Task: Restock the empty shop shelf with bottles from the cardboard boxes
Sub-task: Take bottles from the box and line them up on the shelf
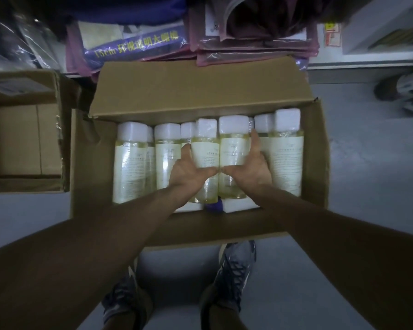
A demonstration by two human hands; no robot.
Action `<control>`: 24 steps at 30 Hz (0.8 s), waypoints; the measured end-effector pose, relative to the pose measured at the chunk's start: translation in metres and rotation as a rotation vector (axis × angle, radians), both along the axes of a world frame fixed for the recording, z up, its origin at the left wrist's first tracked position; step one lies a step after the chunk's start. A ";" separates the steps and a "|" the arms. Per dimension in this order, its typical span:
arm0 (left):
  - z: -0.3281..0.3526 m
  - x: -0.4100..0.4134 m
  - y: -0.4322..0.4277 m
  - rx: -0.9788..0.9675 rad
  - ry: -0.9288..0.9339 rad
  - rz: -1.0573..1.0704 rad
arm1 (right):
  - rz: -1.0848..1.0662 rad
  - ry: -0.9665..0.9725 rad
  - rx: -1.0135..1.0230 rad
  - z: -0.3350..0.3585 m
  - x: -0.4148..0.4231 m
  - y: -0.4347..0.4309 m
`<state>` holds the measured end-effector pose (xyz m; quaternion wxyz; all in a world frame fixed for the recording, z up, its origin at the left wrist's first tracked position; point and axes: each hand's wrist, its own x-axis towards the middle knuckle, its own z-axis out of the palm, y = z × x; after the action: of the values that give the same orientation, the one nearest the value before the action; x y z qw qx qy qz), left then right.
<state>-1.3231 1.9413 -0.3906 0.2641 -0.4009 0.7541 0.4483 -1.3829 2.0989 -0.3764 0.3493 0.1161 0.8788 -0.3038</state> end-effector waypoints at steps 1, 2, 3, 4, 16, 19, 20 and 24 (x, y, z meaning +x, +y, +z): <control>0.001 0.002 0.000 0.012 -0.003 0.011 | -0.048 -0.003 0.021 -0.003 0.002 -0.003; 0.001 0.003 -0.001 0.030 -0.005 0.023 | -0.078 -0.010 0.047 -0.006 0.003 -0.006; 0.001 0.005 -0.001 0.046 -0.008 0.033 | -0.094 -0.024 0.072 -0.010 0.006 -0.009; 0.000 0.006 -0.002 0.052 -0.009 0.039 | -0.101 -0.043 0.092 -0.013 0.008 -0.014; -0.005 0.017 -0.017 0.102 0.004 0.093 | -0.309 -0.169 -0.086 -0.002 0.014 -0.015; 0.014 0.024 -0.025 0.143 -0.001 0.151 | -0.236 -0.152 -0.096 0.020 0.025 -0.021; 0.024 0.026 -0.029 0.168 0.013 0.164 | -0.239 -0.144 -0.109 0.029 0.029 -0.021; 0.078 0.039 -0.046 0.289 0.091 0.224 | -0.307 -0.151 -0.178 0.077 0.044 -0.017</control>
<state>-1.2840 1.8954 -0.3127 0.2328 -0.4197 0.6435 0.5962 -1.3385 2.0819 -0.2996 0.3726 0.2400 0.7916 -0.4206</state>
